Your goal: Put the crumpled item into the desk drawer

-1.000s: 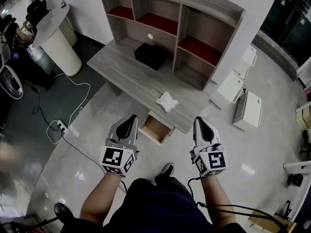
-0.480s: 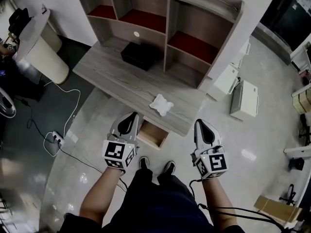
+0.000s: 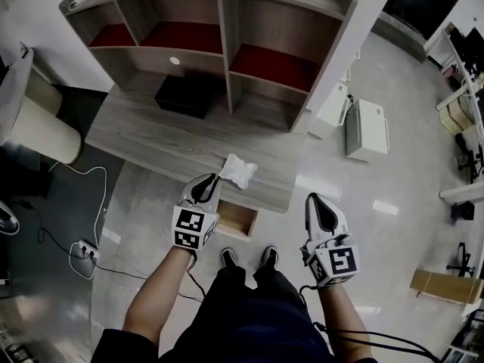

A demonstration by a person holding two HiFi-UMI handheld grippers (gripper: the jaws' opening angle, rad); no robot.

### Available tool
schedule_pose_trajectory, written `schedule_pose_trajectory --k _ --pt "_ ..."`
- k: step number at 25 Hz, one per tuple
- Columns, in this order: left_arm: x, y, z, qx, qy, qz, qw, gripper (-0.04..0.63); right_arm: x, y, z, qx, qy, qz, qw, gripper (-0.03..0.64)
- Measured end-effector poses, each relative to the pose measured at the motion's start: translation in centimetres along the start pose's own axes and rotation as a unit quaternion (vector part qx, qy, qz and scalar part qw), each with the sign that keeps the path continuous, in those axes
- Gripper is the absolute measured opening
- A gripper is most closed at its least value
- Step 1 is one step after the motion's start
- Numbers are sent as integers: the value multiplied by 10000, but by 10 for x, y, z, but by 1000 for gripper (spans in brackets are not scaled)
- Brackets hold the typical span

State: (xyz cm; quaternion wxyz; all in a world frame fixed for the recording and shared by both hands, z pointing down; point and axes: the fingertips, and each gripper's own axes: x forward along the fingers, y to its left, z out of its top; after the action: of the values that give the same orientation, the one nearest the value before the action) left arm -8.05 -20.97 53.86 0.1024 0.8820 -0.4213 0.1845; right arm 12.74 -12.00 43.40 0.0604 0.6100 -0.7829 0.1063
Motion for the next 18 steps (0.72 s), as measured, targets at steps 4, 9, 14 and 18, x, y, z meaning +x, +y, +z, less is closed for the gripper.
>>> schedule_pose_trajectory --k 4,9,14,18 --pt "33 -2 -32 230 549 -328 9977 68 -6 -10 -5 88 55 -267 9996 6" --pt "68 -8 -82 499 1333 -775 9868 89 -12 -18 -19 193 236 -490 9983 6" --pt "96 -11 -102 907 1823 -923 9747 89 -21 -25 -24 284 253 -703 9968 6" --pt "117 -10 -123 1175 2324 -935 9610 89 -33 -31 -36 404 349 -882 9947 6"
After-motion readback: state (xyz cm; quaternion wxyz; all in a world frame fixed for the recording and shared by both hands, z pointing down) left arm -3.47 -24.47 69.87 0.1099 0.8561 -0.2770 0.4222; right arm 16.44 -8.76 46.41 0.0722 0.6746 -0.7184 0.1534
